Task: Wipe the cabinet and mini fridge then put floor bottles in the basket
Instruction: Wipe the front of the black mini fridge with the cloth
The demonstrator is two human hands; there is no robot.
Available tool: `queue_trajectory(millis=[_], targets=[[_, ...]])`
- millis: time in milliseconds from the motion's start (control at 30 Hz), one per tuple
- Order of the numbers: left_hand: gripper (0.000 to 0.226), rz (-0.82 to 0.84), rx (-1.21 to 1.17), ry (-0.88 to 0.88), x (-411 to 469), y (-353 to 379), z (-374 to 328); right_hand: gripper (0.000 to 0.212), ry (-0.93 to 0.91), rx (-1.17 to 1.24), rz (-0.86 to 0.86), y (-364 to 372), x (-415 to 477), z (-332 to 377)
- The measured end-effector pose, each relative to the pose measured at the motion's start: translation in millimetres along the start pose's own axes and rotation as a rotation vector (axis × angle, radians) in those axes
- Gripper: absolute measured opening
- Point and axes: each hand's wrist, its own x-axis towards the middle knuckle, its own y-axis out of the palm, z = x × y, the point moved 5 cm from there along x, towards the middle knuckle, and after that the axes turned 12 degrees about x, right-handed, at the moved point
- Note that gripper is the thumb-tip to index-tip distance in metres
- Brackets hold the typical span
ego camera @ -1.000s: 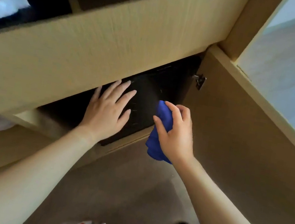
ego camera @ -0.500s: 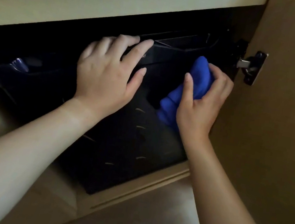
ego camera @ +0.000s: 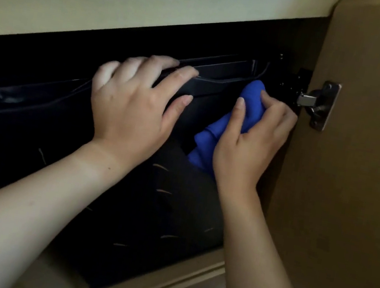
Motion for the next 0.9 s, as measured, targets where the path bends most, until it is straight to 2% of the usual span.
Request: queue_trajectory(millis=[167,367,500,667,900], targets=[[0.03,-0.005,0.043,-0.028,0.9,4.8,-11.2,0.033,-0.09,-0.031,0.022,8.6,-7.1,0.3],[0.027,-0.003,0.02,-0.105,0.1,3.4,-13.4,0.034,0.02,-0.006,-0.018,-4.3,-3.6,-15.2],[0.028,0.01,-0.004,-0.111,0.2,2.1,-10.7,0.035,-0.011,0.031,-0.042,0.9,9.8,4.4],[0.027,0.007,-0.019,-0.129,-1.4,3.0,-10.9,0.035,-0.014,0.003,-0.041,-3.7,3.4,-7.9],[0.027,-0.008,-0.037,-0.126,-0.9,3.5,-9.4,0.032,0.053,0.054,-0.108,-3.0,9.6,-7.5]])
